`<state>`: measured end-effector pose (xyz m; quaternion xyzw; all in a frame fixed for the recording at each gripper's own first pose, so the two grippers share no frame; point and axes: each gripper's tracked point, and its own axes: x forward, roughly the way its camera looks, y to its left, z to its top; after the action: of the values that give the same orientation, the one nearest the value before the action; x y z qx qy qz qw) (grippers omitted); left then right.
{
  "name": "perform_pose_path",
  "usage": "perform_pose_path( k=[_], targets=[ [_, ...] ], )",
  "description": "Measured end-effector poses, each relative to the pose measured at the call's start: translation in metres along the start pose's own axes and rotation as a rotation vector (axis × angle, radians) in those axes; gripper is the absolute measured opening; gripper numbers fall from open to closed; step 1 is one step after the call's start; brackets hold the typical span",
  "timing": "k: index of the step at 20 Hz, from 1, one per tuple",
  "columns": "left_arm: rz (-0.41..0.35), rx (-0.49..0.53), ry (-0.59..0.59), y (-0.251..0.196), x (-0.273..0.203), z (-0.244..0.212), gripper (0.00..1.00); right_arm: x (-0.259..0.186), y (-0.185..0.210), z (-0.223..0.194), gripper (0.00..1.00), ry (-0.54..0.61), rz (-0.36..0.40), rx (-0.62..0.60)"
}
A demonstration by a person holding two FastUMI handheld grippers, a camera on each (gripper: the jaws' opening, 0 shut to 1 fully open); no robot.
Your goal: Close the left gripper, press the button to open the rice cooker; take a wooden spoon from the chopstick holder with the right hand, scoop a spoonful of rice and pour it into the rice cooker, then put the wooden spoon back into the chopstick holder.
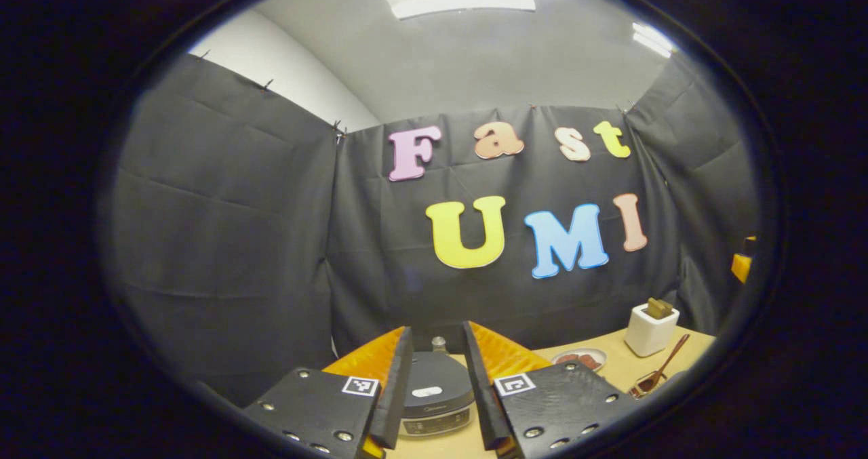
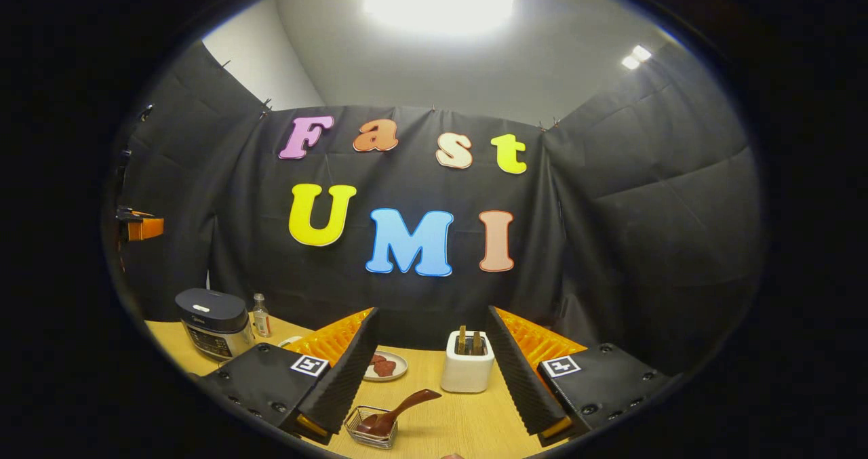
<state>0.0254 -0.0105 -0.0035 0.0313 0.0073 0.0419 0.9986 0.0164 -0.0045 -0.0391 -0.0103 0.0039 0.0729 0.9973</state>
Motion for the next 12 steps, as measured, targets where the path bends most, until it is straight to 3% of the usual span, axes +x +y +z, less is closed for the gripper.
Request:
perform_pose_path(
  k=[5,7,8,12],
  targets=[
    [-0.027,-0.017,-0.005,0.013,0.029,-0.011,0.22,0.008,0.015,0.007,0.96,-0.013,-0.028,-0.007],
    [-0.02,-0.014,-0.003,0.023,0.042,-0.018,0.17,0.012,0.019,0.01,0.96,-0.02,-0.04,-0.012],
    [-0.014,-0.011,0.002,0.03,0.049,-0.023,0.03,0.014,0.02,0.011,0.96,-0.02,-0.046,-0.018],
    [-0.044,-0.025,0.021,0.026,0.072,-0.043,0.01,0.023,0.025,0.009,0.98,-0.011,-0.07,-0.025]
  ],
)
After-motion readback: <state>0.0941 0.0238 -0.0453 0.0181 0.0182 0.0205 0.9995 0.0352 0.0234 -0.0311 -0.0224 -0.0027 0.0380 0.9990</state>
